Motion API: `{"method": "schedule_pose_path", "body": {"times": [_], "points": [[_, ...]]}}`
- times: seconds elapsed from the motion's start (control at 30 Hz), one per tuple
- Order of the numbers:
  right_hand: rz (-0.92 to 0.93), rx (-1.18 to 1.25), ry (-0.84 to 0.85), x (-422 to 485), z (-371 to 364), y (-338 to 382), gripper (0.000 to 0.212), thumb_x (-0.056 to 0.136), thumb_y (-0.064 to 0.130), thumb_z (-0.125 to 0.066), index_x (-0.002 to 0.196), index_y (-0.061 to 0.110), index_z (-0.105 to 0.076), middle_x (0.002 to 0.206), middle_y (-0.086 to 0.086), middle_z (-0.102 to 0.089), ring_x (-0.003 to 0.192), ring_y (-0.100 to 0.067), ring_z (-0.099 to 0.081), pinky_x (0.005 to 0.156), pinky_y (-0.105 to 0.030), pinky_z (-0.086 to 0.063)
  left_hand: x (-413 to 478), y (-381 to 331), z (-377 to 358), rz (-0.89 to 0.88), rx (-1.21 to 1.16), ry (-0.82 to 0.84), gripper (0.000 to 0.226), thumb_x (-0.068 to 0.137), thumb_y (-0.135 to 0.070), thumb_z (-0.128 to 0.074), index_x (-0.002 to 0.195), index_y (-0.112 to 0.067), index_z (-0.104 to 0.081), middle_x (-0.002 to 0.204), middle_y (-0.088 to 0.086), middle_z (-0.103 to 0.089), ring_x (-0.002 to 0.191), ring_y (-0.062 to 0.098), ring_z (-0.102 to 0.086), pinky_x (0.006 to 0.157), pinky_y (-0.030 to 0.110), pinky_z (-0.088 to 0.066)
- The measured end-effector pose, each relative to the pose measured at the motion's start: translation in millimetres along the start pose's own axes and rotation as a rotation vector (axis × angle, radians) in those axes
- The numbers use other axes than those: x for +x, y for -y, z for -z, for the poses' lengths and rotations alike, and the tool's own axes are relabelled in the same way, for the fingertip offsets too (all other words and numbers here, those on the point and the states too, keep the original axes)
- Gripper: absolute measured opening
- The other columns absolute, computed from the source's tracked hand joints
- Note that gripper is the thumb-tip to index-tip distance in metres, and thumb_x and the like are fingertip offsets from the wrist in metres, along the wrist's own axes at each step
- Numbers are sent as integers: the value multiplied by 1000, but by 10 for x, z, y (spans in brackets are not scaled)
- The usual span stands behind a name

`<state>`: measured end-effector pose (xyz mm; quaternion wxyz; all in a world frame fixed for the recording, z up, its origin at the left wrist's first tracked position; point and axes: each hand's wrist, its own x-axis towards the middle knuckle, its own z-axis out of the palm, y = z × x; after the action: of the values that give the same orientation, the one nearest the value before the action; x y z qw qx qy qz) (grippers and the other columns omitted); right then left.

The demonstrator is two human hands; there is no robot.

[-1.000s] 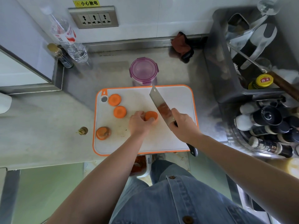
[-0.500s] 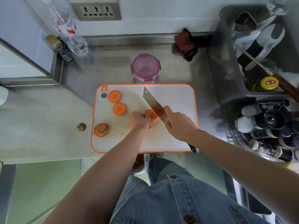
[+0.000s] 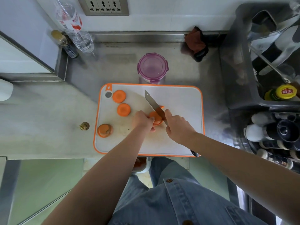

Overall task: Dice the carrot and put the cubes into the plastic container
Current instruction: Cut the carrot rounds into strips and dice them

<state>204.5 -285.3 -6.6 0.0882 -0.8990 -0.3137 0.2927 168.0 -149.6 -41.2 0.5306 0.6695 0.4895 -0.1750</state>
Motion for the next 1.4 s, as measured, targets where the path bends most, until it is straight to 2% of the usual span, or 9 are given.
{"method": "schedule_pose_path", "body": {"times": [0.2,0.37,0.47,0.53,0.67,0.9,1.0,1.27,1.4], "points": [[-8,32,-13,-1,-93,-57,30,96,13,-43,123,14,-30,69,1,-43,60,-15,-47,51,-28,-36,-41,10,28,31,-80,42,26,87,-5,-68,80,-13,-45,82,15,-62,66,36,-69,73,49,-60],[3,66,-32,-39,-127,-72,27,97,13,-42,122,13,-30,67,2,-41,57,-12,-44,48,-21,-28,-110,73,-4,3,-137,-4,26,88,-8,-67,80,-15,-44,83,13,-62,63,31,-68,73,48,-60],[13,80,-25,-16,-62,-80,27,96,13,-43,120,12,-30,68,0,-42,61,-19,-49,51,-27,-33,-125,72,10,-10,-156,-18,25,87,-9,-69,80,-15,-45,93,20,-66,65,31,-68,64,41,-61],[11,82,-15,1,-16,-76,29,96,15,-43,122,13,-30,69,-1,-42,65,-23,-51,54,-33,-37,-154,76,1,-33,-131,-47,26,89,-11,-67,78,-16,-44,91,20,-67,65,31,-68,57,36,-60],[24,48,7,-59,-35,-76,26,98,14,-41,122,13,-30,69,-2,-46,61,-19,-50,53,-32,-40,-178,144,-14,-33,-137,-97,23,91,-16,-64,78,-18,-46,81,13,-68,63,29,-69,71,46,-61],[4,3,-20,-50,-183,-40,27,98,13,-43,121,16,-30,72,-3,-49,62,-19,-54,56,-33,-48,-177,210,-55,-79,-54,-143,24,91,-18,-66,77,-19,-47,87,11,-70,67,25,-71,58,31,-60],[-2,2,-26,-39,-209,-17,29,98,13,-43,124,15,-29,75,-5,-52,64,-22,-56,59,-37,-52,-173,212,-57,-59,-66,-127,20,90,-17,-66,80,-18,-49,86,9,-70,61,22,-71,65,37,-61],[6,77,-42,-20,-70,-53,31,99,16,-39,128,12,-29,80,-8,-50,75,-29,-54,60,-36,-38,-192,199,-43,-44,-113,-126,23,89,-15,-67,77,-17,-48,77,8,-67,58,23,-68,68,45,-61],[46,96,-152,-100,72,-29,32,99,17,-38,130,13,-30,75,-7,-51,65,-26,-49,57,-33,-36,-205,188,-33,-36,-141,-109,17,90,-14,-67,83,-13,-51,68,4,-63,56,21,-67,70,45,-61]]}}
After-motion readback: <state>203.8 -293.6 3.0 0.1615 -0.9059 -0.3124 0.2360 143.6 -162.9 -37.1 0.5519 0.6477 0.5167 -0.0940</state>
